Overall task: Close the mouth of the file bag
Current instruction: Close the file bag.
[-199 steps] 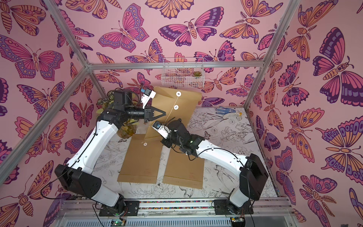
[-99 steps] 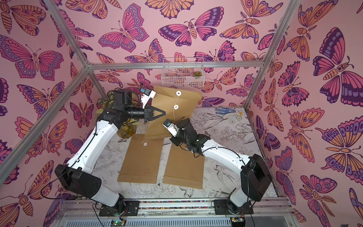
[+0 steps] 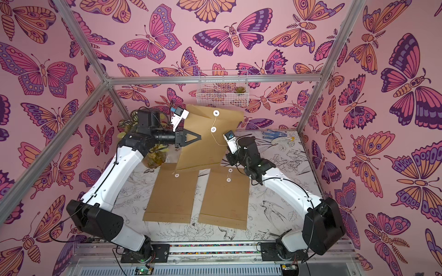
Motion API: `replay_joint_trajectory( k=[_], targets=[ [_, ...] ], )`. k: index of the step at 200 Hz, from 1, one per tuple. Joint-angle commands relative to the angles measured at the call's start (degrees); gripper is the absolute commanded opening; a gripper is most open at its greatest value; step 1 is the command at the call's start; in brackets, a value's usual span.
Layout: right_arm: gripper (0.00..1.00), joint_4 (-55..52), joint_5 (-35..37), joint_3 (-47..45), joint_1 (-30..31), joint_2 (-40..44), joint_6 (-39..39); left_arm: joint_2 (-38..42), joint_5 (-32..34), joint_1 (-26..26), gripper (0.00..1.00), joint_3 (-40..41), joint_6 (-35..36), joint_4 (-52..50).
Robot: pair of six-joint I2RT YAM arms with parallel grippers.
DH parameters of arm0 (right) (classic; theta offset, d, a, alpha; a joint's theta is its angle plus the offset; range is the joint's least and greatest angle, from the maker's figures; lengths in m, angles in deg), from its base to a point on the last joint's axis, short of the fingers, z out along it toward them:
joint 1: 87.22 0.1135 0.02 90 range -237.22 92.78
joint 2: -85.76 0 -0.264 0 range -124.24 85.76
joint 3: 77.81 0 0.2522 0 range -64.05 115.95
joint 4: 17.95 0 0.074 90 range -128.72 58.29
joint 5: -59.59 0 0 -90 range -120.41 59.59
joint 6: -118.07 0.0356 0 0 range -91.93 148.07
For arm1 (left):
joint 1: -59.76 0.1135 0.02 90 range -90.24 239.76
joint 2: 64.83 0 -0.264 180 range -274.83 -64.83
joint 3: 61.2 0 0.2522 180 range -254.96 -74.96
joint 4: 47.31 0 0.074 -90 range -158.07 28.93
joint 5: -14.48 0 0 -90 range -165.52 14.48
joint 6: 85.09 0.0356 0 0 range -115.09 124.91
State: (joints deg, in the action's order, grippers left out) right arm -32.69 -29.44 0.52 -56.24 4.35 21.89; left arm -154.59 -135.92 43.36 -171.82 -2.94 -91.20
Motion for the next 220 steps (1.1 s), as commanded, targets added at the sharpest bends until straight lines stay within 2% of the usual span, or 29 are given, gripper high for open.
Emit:
replay_joint_trajectory(
  k=[1, 43, 85, 113, 123, 136, 160, 170, 201, 220],
  targets=[
    [0.0, 1.16, -2.64, 1.47, -2.4, 1.51, 5.31, 0.44, -1.36, 0.23, 0.0, 0.63, -0.36, -0.46],
    [0.0, 1.0, -4.13, 2.13, -3.72, 2.37, 7.4, 0.81, 0.28, 0.32, 0.0, 0.06, -0.59, -0.5],
    [0.0, 4.49, -6.44, -4.03, -5.76, 5.4, 12.3, 1.8, 3.93, 1.02, 0.0, -1.73, 1.43, -0.99],
    [0.29, 9.12, -8.93, -10.11, -7.83, 9.32, 15.26, 0.74, 6.01, 1.08, 0.0, -5.2, 5.73, -5.64],
    [0.36, 10.58, -9.44, -11.65, -7.87, 10.49, 14.37, 0.26, 6.56, 1.1, 0.0, -6.57, 6.72, -7.01],
    [0.4, 9.94, -10.14, -11.8, -7.82, 11.04, 13.56, -0.35, 6.92, 1.06, 0.0, -7.74, 7.78, -8.45],
    [0.43, 9.4, -17.41, -10.02, -7.63, 10.52, 11.01, -1.11, 7.05, 0.78, 0.0, -9.58, 8.83, -10.18],
    [0.43, 9.26, -18.28, -8.77, -6.6, 10.1, 9.56, -1.38, 7.14, 0.52, 0.0, -10.24, 9.19, -10.81],
    [0.47, 8.73, -12.27, -5.43, -0.79, 9.21, -2.68, -1.74, 7.59, -0.37, 0.0, -11.49, 10.2, -12.54],
    [0.48, 9.53, -9.67, -3.67, 0.85, 7.91, -6.82, -1.82, 7.84, -0.96, 0.0, -12.24, 10.75, -13.6]
  ],
)
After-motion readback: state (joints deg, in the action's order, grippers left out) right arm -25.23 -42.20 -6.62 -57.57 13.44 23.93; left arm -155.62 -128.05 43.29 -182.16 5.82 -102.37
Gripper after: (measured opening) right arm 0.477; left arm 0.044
